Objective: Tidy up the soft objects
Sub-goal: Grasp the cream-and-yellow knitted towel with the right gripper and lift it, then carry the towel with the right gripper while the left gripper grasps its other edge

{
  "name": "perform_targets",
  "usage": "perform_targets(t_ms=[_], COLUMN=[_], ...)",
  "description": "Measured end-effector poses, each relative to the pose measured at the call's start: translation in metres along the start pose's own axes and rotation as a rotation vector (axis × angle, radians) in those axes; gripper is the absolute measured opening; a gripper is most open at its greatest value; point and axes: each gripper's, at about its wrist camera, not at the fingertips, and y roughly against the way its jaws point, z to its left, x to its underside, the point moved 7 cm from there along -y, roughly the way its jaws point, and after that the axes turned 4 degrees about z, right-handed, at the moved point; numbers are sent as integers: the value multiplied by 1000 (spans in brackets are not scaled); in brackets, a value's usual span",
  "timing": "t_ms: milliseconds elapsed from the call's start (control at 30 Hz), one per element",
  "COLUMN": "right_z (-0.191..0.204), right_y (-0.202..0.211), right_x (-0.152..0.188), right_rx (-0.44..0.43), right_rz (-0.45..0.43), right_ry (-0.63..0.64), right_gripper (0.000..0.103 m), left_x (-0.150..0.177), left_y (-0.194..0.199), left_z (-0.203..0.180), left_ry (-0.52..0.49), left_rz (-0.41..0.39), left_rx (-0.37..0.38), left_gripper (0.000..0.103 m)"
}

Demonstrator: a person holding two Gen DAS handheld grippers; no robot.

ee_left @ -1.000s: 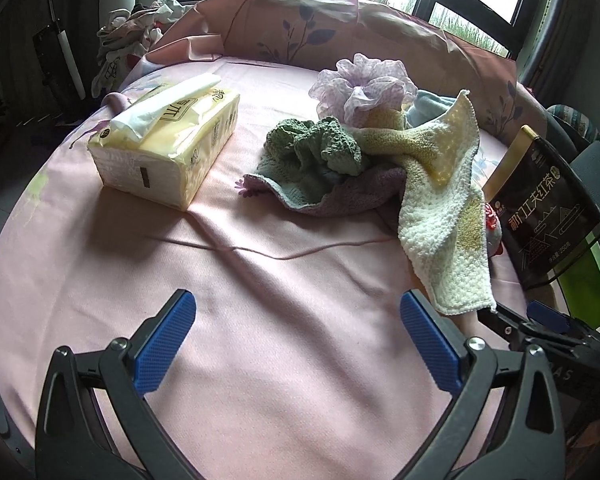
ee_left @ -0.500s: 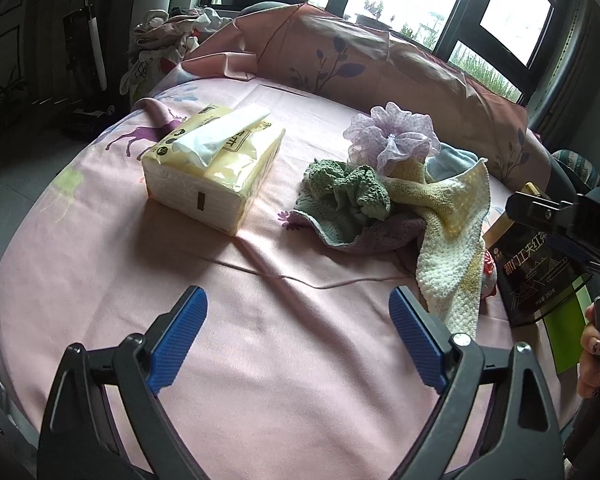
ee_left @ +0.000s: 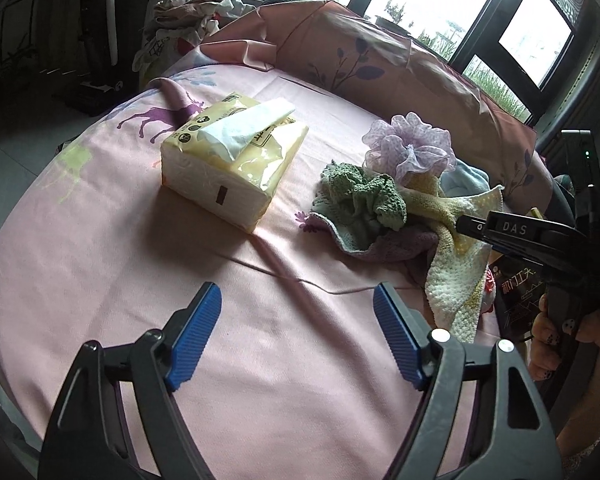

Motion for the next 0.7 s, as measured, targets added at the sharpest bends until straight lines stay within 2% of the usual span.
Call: perform_targets(t_ms=[33, 167, 300, 433, 533, 633, 700], right_z=[0, 2, 5, 3, 2, 7, 13], right_y=[3, 43, 110, 192, 243, 268, 262], right_x=[1, 1, -1, -1, 4, 17, 31], right_rx=[-31, -99, -262, -260, -275, -248, -244], right_rz=[-8, -99, -189, -359, -440, -472, -439], right_ry=[-5, -1, -32, -1, 27, 67, 92], right_gripper=[5, 5, 5, 5, 5, 5, 5], left_x=[-1, -2, 0, 1, 0, 1, 3], left_y=[0, -1, 0, 2, 6, 7, 6], left_z=[1, 3, 2, 0, 0, 1, 1], left_ry=[2, 13, 12, 7, 10, 29, 37], left_rz=[-1, 4, 10, 11, 4, 12, 26], left_rx=[-10, -4, 1, 4, 19, 51, 71], left_gripper=[77, 77, 78, 78, 79, 79, 79])
